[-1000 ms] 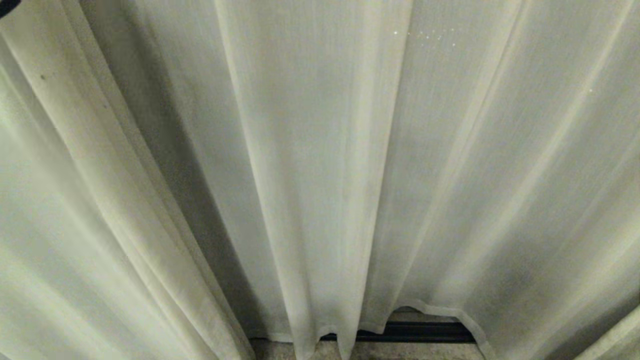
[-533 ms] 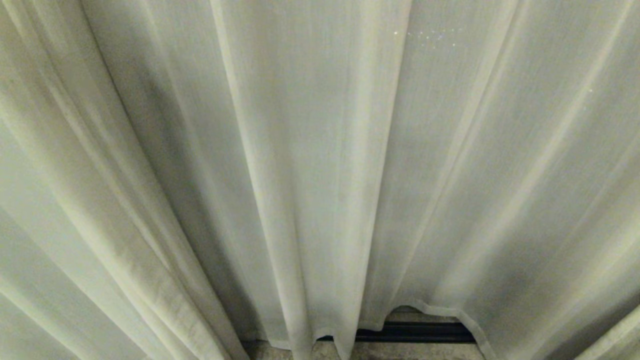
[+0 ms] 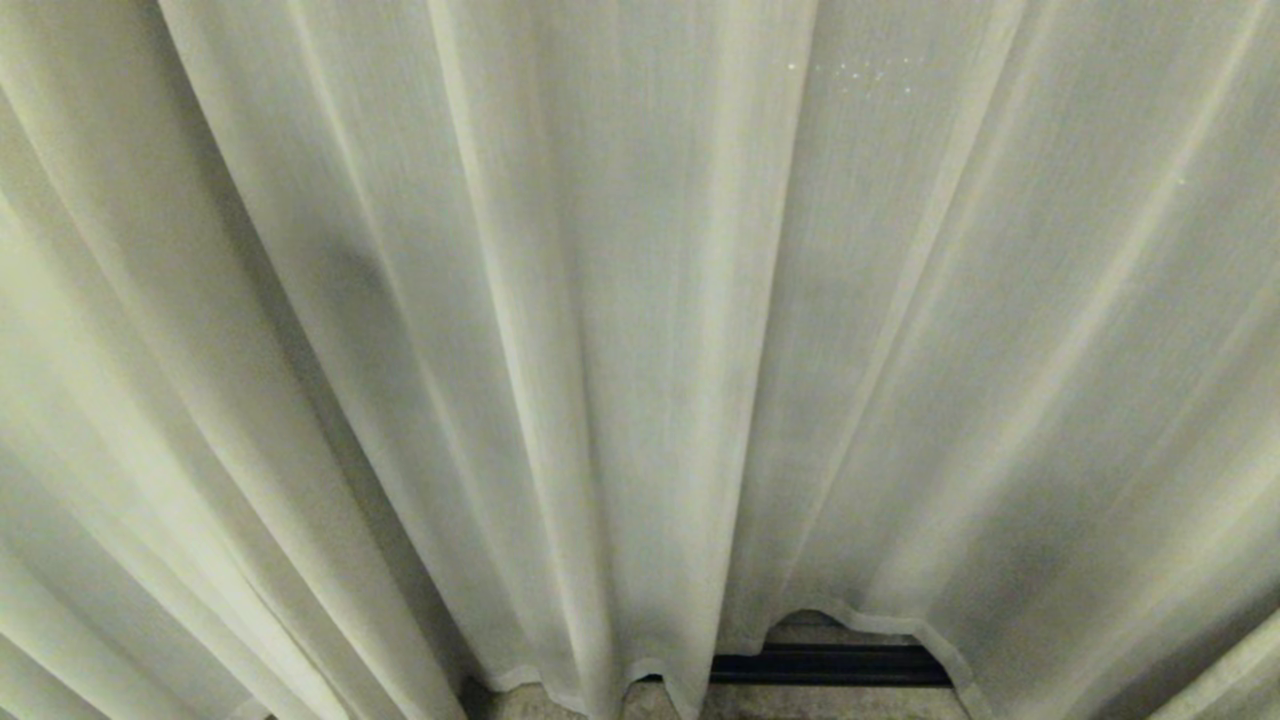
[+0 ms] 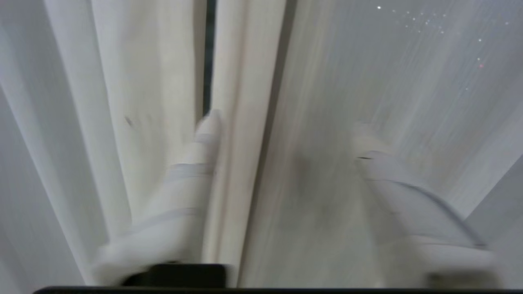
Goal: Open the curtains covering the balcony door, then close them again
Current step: Close the inner curtains on both sides
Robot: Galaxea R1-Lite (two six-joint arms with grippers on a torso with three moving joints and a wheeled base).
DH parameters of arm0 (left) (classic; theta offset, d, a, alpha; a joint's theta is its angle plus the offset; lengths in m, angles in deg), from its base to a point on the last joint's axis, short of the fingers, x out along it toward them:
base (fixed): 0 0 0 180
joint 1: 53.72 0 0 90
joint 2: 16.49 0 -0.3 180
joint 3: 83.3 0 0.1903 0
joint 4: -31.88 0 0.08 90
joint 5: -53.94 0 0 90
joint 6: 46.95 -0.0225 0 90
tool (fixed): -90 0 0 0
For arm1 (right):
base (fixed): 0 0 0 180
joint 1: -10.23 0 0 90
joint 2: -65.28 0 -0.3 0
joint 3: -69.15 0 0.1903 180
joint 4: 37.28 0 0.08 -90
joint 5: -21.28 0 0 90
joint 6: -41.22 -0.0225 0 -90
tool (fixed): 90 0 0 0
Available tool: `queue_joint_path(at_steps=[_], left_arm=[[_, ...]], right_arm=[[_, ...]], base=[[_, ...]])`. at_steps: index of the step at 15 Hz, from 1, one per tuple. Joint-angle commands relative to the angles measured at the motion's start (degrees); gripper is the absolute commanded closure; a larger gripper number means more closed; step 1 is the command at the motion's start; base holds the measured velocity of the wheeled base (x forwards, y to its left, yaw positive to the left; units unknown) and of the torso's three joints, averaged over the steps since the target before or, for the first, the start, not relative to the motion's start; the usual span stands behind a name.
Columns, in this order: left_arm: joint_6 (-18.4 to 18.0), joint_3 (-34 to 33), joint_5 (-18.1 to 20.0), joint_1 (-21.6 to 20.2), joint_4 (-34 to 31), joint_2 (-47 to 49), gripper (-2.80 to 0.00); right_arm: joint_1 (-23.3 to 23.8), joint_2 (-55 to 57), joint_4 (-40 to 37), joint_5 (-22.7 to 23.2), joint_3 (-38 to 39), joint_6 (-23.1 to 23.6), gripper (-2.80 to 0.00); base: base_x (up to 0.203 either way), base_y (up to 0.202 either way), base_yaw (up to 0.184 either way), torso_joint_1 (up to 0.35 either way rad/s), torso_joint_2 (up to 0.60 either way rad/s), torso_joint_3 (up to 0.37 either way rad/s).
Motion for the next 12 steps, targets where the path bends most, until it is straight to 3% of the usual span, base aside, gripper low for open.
queue_joint_path(at_steps=[1,7,12], left_arm=[[0.14,-1.9,0.23,0.07,0.04,-2.37,0.0],[0.12,-9.68,0.68,0.42,0.08,-7.4,0.0],[0.15,-11.62,0.87,0.34,-0.01,-7.37,0.0]], right_arm=[[0.0,-0.02,0.04,0.02,0.01,0.04,0.0],[0.0,-0.02,0.04,0.02,0.01,0.04,0.0],[0.0,-0.02,0.04,0.02,0.01,0.04,0.0]], base=[[0.0,0.0,0.0,0.0,0.0,0.0],[0.0,0.0,0.0,0.0,0.0,0.0],[0.0,0.0,0.0,0.0,0.0,0.0]])
